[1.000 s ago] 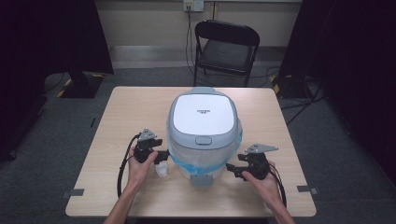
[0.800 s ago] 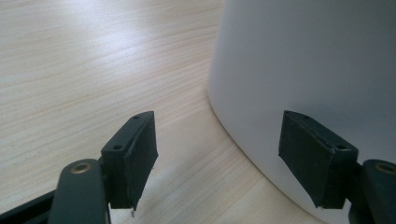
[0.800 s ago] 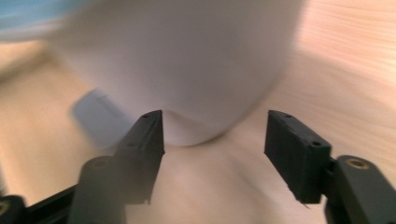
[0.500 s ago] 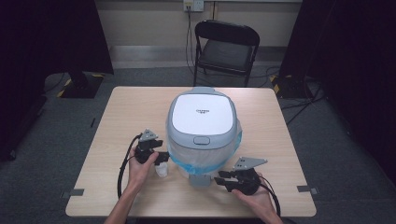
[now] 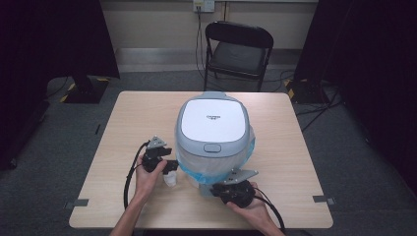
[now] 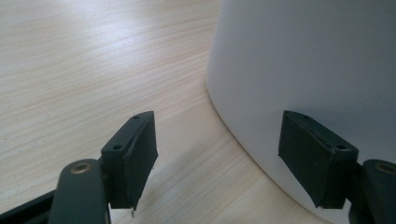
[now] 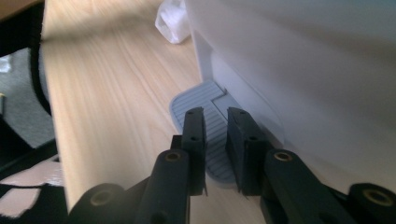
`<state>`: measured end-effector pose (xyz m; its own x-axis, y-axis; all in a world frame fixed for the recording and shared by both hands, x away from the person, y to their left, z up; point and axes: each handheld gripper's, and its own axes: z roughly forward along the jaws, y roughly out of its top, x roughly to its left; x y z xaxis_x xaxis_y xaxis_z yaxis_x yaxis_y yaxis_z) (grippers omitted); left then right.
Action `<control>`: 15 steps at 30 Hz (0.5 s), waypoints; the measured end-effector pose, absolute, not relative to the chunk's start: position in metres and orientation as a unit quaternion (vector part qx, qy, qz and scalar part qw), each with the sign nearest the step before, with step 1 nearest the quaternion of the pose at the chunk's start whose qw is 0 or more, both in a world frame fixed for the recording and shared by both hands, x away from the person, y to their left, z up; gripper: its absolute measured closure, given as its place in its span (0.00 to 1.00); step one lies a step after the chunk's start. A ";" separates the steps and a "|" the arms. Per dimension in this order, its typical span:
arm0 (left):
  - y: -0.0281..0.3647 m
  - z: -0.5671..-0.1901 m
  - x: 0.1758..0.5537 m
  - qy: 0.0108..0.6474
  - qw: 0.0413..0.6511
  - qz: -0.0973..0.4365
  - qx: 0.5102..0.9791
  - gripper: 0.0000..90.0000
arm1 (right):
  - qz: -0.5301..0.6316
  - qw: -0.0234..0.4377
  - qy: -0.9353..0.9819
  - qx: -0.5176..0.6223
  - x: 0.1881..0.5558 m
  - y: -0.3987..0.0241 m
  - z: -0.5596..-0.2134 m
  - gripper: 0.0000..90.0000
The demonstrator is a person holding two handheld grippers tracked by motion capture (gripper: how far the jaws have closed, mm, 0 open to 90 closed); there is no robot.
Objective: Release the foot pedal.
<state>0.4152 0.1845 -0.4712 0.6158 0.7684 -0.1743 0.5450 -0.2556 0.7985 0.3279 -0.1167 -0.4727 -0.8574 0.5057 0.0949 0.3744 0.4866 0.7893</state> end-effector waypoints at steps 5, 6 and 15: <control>0.185 -0.472 0.415 0.418 0.441 0.126 0.784 0.31 | 0.431 0.083 0.861 0.257 0.327 -0.117 -0.473 0.90; 0.185 -0.472 0.415 0.419 0.441 0.125 0.784 0.31 | 0.429 0.088 0.861 0.258 0.327 -0.116 -0.473 0.90; 0.185 -0.477 0.415 0.426 0.441 0.117 0.781 0.30 | 0.432 0.092 0.859 0.258 0.327 -0.118 -0.477 0.94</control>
<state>0.4148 0.1848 -0.4772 0.6095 0.7688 -0.1934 0.5622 -0.2472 0.7892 0.3267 -0.1176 -0.4767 -0.8499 0.5228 0.0658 0.3643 0.4927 0.7903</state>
